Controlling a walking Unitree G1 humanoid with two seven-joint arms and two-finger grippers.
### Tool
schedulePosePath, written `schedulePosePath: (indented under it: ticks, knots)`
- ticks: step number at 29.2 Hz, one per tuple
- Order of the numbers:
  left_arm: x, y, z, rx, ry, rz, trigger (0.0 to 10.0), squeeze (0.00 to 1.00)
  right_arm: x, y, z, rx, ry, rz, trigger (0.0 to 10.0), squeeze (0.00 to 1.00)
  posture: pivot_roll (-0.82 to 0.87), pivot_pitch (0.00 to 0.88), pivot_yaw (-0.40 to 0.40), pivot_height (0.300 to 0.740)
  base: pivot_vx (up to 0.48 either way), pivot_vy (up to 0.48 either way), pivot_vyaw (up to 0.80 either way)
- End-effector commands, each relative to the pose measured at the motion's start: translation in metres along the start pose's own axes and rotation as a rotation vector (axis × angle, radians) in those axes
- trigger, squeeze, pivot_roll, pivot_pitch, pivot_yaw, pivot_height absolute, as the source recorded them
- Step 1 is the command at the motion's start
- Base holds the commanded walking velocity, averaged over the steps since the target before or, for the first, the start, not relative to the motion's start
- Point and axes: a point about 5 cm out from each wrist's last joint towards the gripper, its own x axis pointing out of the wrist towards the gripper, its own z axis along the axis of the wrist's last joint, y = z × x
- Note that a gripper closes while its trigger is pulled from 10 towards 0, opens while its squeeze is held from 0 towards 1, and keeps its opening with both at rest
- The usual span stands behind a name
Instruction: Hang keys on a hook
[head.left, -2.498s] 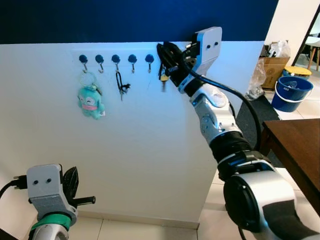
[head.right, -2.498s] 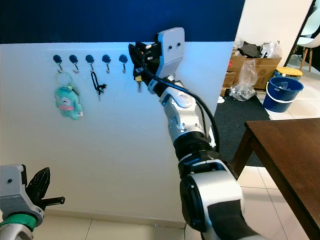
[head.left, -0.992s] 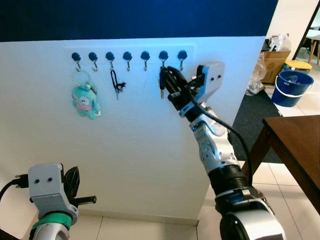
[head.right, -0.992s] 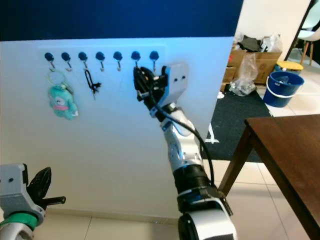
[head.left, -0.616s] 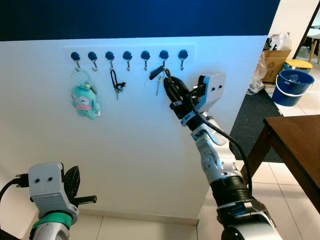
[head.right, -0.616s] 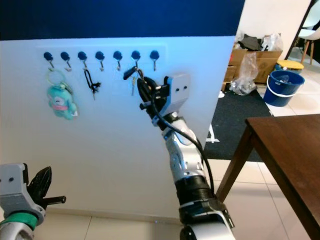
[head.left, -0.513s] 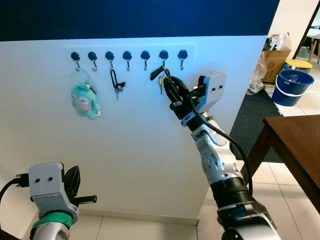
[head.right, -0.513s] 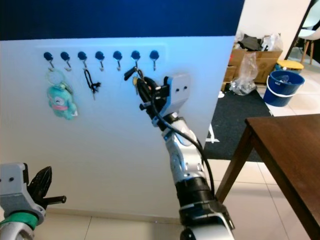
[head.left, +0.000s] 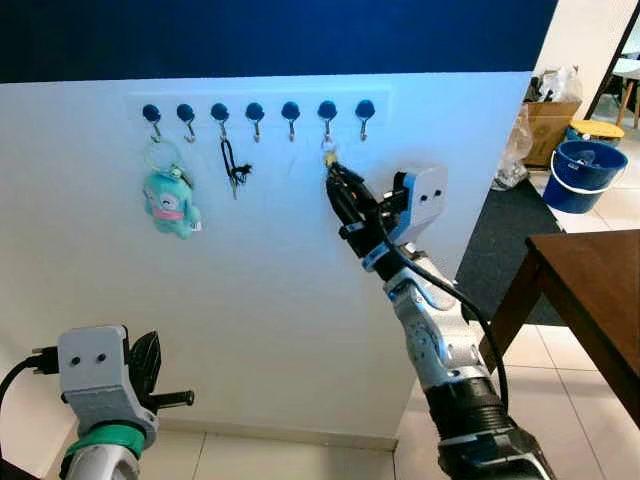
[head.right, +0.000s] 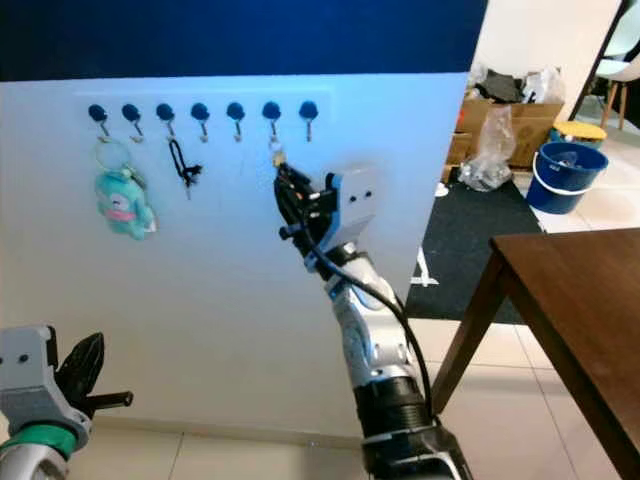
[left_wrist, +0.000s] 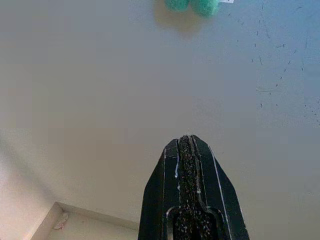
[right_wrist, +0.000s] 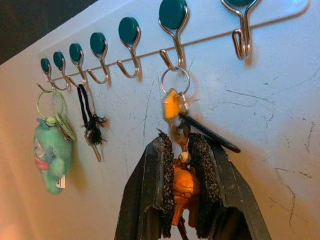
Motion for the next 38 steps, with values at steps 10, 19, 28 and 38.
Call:
schedulePosePath:
  ticks: [10,19,28,38]
  knots:
    - [-0.003,0.002,0.000,0.000,0.005,0.006,10.0,0.00,-0.002,0.008,-0.005,0.007,0.032,0.017,10.0,0.00,-0.01,0.080,0.140,0.740,0.000,0.000,0.00]
    - [-0.002,0.002,0.000,0.000,0.006,0.007,10.0,0.00,-0.009,0.013,-0.020,0.002,0.123,0.049,10.0,0.00,-0.01,0.085,0.144,0.740,0.000,0.000,0.00]
    - [-0.005,-0.020,0.020,-0.108,-0.113,-0.171,10.0,0.00,-0.011,0.011,-0.022,0.000,0.139,0.041,10.0,0.00,-0.01,0.085,0.144,0.740,0.000,0.000,0.00]
    - [-0.031,-0.077,0.042,-0.102,-0.193,-0.668,10.0,0.00,-0.011,0.010,-0.024,-0.004,0.153,0.031,10.0,0.00,-0.01,0.086,0.143,0.740,0.000,0.000,0.00]
